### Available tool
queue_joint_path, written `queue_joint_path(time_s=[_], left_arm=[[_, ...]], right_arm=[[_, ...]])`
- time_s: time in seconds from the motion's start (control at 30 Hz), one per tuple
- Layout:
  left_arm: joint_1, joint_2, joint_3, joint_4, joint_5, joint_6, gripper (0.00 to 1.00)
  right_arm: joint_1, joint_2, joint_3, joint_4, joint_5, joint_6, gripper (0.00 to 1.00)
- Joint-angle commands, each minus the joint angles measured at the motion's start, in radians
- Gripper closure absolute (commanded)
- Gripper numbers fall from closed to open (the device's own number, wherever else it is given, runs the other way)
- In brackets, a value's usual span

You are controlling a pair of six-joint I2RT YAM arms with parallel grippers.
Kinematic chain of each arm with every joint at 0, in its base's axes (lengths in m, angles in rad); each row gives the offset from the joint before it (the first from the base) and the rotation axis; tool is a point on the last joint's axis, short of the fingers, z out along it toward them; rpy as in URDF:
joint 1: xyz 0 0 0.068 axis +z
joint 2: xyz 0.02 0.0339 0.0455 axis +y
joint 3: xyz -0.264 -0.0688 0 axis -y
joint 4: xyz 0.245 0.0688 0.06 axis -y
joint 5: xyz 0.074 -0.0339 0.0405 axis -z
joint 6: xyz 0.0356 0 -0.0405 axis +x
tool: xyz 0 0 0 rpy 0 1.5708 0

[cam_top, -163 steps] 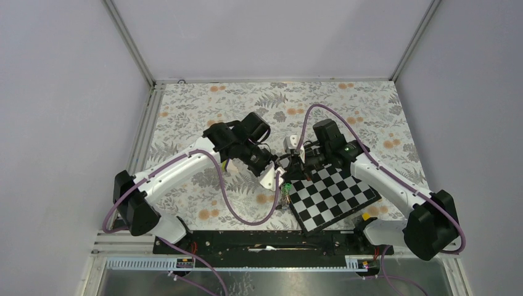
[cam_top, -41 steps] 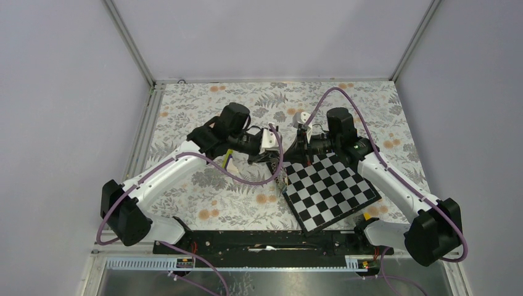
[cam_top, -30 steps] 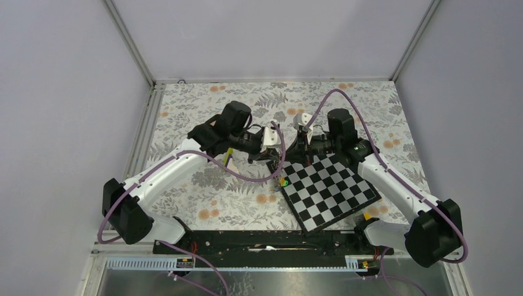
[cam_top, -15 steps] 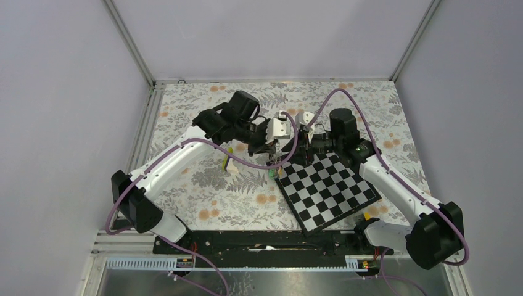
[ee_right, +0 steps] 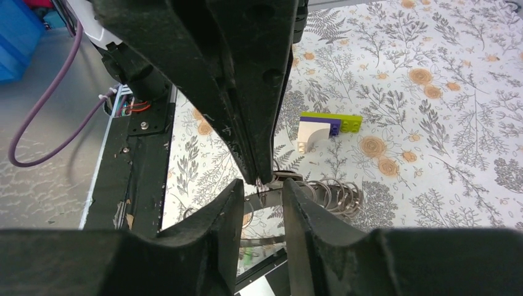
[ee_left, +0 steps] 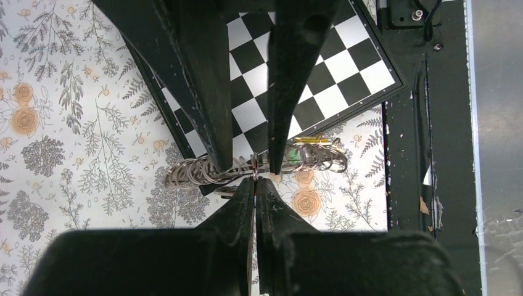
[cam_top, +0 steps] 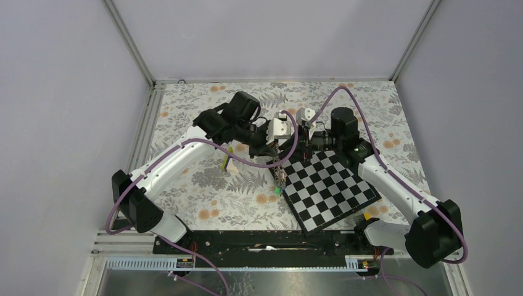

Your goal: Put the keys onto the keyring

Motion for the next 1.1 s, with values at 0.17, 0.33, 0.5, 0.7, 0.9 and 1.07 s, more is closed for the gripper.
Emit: queue_joint_path(time_s=[0.17, 0.33, 0.5, 0.7, 0.9, 1.07], left_arm=[[-0.004, -0.03, 0.009, 0.095, 0.058, -0.033, 1.0], [-0.003, -0.026, 0.008, 0.096, 0.06, -0.031, 1.0], [0.03, -0.038, -0.011, 0.129, 0.084, -0.055, 0.79], [0.097, -0.136, -0.143, 0.32, 0.189, -0.119, 0.51], [0.109, -0.159, -0.216, 0.488, 0.258, -0.251, 0.48], [0.116, -0.162, -0.244, 0.577, 0.261, -0.333, 0.5]], right_arm=[[-0.003, 0.028, -0.022, 0.11, -0.05, 0.063, 0.76], [-0.003, 0.026, -0.024, 0.116, -0.056, 0.069, 0.95], [-0.008, 0.018, -0.01, 0.138, -0.059, 0.115, 1.0], [-0.039, 0.022, 0.002, 0.271, -0.103, 0.303, 1.0], [-0.088, 0.049, -0.09, 0.761, -0.136, 0.699, 1.0], [-0.093, 0.049, -0.092, 0.759, -0.13, 0.71, 1.0]])
